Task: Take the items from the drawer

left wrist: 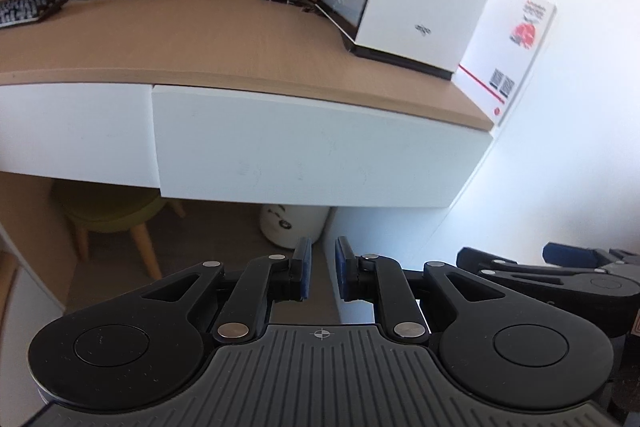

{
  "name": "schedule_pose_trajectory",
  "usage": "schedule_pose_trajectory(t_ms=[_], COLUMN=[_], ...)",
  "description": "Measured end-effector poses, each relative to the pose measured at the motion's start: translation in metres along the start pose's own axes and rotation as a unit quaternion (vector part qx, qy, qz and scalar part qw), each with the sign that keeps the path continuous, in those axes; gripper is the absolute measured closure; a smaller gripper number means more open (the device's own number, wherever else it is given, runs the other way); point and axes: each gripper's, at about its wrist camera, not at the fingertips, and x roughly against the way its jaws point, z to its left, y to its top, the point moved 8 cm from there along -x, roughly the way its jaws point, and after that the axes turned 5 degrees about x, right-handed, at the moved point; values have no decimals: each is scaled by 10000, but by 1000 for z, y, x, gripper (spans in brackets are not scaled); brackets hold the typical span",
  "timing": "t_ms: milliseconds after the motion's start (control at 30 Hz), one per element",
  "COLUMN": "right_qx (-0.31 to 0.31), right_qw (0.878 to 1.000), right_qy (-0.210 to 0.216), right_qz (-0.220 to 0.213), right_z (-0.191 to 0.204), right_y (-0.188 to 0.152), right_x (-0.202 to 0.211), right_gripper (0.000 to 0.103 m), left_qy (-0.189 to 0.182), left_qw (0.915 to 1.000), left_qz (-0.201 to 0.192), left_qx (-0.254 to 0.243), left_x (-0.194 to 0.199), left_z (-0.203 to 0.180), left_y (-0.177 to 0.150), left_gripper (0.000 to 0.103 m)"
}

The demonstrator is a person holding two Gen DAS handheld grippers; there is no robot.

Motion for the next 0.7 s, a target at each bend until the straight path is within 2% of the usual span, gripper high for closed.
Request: schedule_pose_trajectory(t_ms=[100,167,267,333,467,600,700], right_qx=[28,7,40,94,164,106,122], right_qw=[9999,9998,9997,9993,9989,9989,9986], right_qy=[-116,-88,-114,-202,-354,-395,-487], right_qz=[107,159,219,304,271,225,191], right_z=[12,20,31,38,45,40,29], right_y=[11,19,31,38,57,74,84], right_x=[-8,-12,-20,-26,-26,-25,-31], right_gripper=[5,5,5,5,5,5,5], left_qy=[196,227,122,-92,-218,-129,-227], left_qw=[9998,9996,9984,9974,9969,9979,9959], left_qz=[-54,45,295,485,556,343,-264], left_qx=[16,179,458,528,505,535,838], left_x=[-6,-13,-25,-32,-43,-54,-54], left_z=[26,46,74,85,97,109,124], left_y=[18,30,46,56,75,90,107], left_gripper=[87,87,87,87,87,87,87])
